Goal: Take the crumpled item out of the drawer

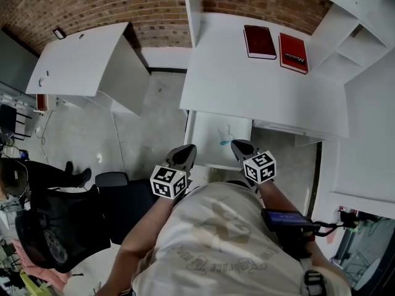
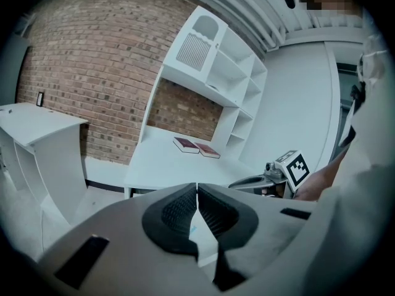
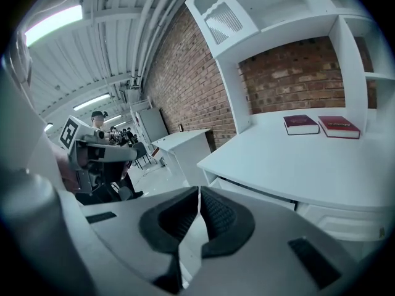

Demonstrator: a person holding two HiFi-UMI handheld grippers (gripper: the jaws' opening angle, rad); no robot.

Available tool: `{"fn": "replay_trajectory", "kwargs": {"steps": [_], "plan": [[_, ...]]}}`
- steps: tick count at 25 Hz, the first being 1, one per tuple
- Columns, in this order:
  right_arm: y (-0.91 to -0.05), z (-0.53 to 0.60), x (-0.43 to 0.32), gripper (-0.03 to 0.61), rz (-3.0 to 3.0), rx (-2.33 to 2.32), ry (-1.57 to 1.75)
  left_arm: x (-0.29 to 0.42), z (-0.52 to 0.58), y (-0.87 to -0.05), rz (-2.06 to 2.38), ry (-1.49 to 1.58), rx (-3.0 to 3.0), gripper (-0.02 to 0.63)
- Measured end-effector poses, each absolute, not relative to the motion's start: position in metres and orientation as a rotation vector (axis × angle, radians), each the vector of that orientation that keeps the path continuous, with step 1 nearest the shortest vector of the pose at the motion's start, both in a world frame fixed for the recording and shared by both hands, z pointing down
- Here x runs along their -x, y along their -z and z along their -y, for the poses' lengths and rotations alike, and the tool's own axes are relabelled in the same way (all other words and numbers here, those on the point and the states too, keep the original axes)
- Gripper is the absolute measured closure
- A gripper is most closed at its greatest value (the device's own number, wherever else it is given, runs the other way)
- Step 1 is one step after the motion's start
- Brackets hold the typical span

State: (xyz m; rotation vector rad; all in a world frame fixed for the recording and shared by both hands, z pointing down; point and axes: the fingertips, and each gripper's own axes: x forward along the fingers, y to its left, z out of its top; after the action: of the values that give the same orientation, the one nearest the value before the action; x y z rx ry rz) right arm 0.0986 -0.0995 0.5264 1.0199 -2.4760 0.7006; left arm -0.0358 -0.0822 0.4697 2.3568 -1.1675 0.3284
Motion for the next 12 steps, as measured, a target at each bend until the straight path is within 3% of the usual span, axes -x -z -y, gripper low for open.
{"fn": "replay_trajectory", "kwargs": {"steps": [12], "plan": [[-0.575,0.136,-0.106,0.552,2.360,-0.925,-0.732,0.032,0.119,-0.497,1.170,-0.386,-2.277,0.586]]}}
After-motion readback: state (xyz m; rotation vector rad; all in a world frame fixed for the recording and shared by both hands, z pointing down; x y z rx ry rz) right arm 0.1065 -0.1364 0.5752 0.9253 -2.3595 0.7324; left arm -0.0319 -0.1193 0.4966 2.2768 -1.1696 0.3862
